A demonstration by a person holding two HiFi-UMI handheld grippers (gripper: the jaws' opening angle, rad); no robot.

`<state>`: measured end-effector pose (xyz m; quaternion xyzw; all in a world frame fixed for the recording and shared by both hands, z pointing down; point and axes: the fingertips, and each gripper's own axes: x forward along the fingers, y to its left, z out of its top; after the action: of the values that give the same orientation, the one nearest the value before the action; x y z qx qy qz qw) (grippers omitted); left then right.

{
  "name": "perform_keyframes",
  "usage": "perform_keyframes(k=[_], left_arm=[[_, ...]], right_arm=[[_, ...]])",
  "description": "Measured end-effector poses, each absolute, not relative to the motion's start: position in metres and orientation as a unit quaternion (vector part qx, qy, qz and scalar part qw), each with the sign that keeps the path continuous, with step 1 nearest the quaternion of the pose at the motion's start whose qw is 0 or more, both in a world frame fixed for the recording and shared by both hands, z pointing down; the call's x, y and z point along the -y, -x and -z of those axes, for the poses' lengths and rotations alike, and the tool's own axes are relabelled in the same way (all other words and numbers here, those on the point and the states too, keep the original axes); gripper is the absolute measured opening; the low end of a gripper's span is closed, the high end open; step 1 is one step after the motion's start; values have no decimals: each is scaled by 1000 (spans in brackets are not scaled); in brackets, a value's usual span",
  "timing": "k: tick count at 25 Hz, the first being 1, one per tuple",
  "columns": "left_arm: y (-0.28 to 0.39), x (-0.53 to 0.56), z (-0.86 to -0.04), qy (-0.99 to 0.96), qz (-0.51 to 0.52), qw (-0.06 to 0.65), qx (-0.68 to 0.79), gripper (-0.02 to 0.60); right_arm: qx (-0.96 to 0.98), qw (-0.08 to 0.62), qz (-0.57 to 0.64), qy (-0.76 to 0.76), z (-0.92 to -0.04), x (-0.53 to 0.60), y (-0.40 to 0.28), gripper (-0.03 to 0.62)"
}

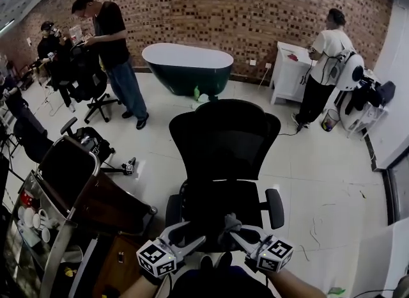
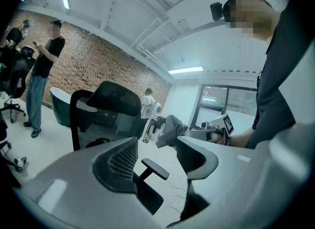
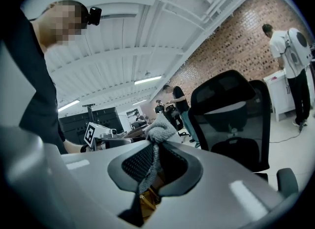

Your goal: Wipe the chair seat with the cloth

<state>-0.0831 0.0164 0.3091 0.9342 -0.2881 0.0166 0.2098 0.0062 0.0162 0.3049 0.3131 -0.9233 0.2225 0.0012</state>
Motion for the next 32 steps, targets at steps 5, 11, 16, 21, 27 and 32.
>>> perform_keyframes(k=[5,11,16,21,27,32], left_arm=[[85,16,-328,-922,-28,217,321,268],[97,69,-381,-901,-39,246,355,272],[108,101,-441,-882,-60,275,378,272],[113,127,-510,-864,-72,310,391,272],[117,156,-570,-855,-62,326,398,272],[107,177,-606,-845,-42,341,410,272]], right_arm=[[938,33,-209,-275,-326,18,4,40],[944,96,-222,-226,-390,76,20,41],[933,165,-250,-199,-484,130,45,41],[913,227,-276,-196,-590,182,72,41],[874,268,-335,-226,-708,238,97,41],[860,313,-329,-234,-790,260,113,41]])
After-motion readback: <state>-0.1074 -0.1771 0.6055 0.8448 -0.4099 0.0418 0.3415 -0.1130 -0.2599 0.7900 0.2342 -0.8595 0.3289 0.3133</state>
